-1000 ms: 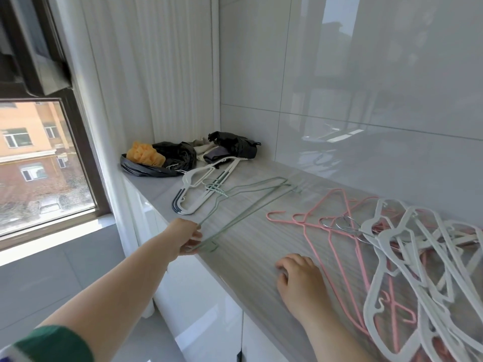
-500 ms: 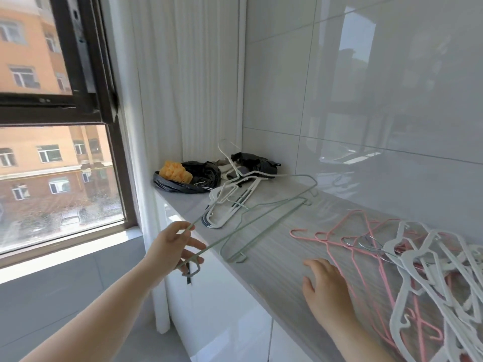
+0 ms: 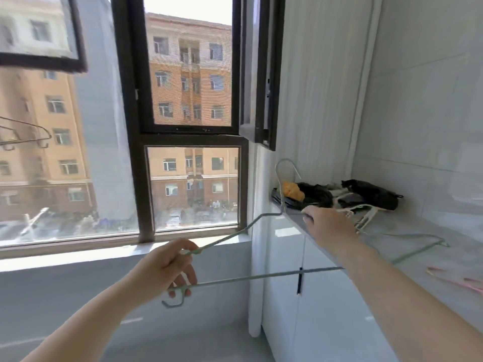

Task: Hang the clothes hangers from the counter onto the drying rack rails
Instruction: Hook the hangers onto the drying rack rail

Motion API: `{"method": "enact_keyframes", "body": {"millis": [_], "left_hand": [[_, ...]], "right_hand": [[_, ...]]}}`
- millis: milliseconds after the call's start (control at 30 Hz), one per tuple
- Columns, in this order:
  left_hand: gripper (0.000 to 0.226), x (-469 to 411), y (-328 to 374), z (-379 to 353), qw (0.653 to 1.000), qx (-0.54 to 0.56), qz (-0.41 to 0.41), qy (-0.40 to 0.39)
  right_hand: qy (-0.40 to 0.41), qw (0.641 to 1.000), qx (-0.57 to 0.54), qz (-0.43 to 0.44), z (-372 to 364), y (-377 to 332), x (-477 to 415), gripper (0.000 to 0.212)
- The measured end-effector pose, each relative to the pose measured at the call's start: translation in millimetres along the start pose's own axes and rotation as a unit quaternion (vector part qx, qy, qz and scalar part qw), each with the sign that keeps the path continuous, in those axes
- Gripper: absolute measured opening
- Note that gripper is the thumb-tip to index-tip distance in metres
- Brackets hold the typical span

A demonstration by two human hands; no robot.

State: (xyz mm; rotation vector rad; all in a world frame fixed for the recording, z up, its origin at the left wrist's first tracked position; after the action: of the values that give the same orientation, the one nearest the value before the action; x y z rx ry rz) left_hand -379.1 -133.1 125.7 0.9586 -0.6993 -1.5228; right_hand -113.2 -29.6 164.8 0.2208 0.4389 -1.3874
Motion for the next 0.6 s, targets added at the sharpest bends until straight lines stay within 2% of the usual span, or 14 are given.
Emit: {"method": "enact_keyframes", "body": {"millis": [67,167,367,467,600], "left_hand": [[0.025,29.1,-11.1,37.9,0.999,-0.017,0.011,0.036],[0.024,63.8,-25.3,87.6,0.995,-0.054,0.041,0.076],[0.025,112.8,-32.7,154.2,0.969,-0.203,0.1,0.1],[0.024,126.0,-37.2,177.1,0.968,-0.182,0.112,0.13],[0.026,143.3,-43.4,218.0,0.97,-0.082,0.121,0.195]], "right_hand": [[0.004,0.999,0.015,0.048,-2.3,-49.9,-0.2,0.031],[0.021,0.994,-0.02,0.106,-3.5,-119.9,3.9,0.031],[0.036,0.975,-0.065,0.209,-5.5,-248.1,12.1,0.029],[0.039,0.958,-0.067,0.276,-1.3,-309.2,22.9,0.03],[0.035,0.939,-0.096,0.329,9.5,-374.2,23.9,0.032]]}}
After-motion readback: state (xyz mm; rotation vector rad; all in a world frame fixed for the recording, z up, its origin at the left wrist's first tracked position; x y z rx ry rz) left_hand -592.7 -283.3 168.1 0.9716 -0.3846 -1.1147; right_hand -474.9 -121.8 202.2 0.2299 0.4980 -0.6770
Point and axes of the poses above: each hand's wrist, its own x-axis away from the middle knuckle, its own z-axis out of the back of the hand, y = z × x, the point moved 3 cm from there along -x, towards the middle knuckle, and after that the axes turned 4 degrees about x, right-handed, at the moved point
